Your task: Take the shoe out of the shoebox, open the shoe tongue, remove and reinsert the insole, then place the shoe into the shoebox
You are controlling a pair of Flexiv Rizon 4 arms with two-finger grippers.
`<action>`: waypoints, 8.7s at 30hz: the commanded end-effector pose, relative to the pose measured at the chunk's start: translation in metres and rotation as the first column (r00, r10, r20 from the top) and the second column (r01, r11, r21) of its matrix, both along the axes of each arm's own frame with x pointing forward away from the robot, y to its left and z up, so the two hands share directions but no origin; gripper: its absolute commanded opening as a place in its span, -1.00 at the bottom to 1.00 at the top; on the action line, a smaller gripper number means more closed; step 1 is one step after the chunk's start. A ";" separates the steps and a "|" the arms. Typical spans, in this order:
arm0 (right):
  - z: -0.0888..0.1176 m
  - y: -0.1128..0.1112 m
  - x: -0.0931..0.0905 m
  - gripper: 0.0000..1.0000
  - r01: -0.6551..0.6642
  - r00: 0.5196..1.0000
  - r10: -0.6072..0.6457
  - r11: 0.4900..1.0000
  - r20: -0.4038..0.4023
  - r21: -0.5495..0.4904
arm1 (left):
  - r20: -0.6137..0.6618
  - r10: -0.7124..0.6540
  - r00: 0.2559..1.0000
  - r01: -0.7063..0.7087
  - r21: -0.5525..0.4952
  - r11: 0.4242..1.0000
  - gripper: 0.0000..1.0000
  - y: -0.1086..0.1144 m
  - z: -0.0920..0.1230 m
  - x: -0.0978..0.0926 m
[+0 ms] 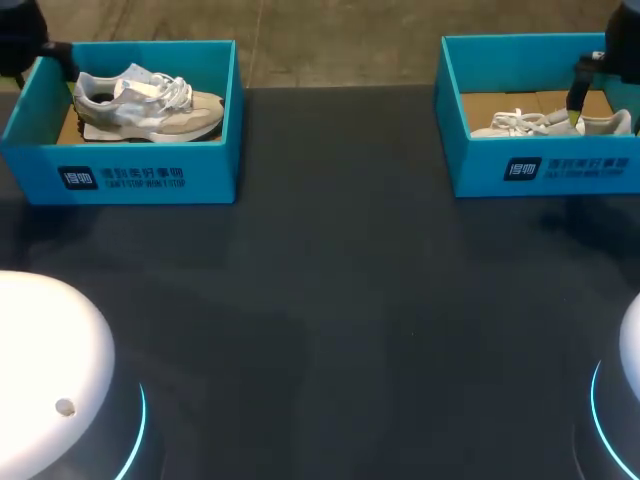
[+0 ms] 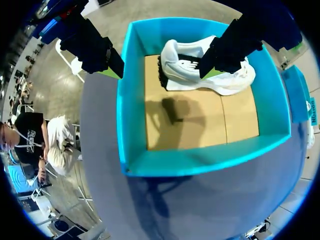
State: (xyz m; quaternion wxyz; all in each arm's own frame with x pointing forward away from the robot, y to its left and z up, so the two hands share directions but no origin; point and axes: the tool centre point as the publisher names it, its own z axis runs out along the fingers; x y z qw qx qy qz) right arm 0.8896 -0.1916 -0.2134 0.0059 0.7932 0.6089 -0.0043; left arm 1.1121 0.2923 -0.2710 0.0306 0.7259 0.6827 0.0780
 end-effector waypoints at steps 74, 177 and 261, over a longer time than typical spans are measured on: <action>0.000 0.000 0.000 1.00 0.000 1.000 0.000 1.000 -0.001 0.000 | -0.204 0.080 0.976 -0.084 -0.011 0.996 -0.12 -0.007 -0.124 0.089; 0.000 0.000 0.000 1.00 0.000 1.000 0.000 1.000 -0.001 0.000 | -0.003 0.024 1.000 -0.024 0.011 1.000 -1.00 -0.102 0.113 -0.221; 0.000 0.000 0.000 1.00 0.000 1.000 0.000 1.000 -0.001 0.000 | -0.139 0.054 0.989 -0.037 0.121 0.992 -1.00 -0.354 -0.043 -0.424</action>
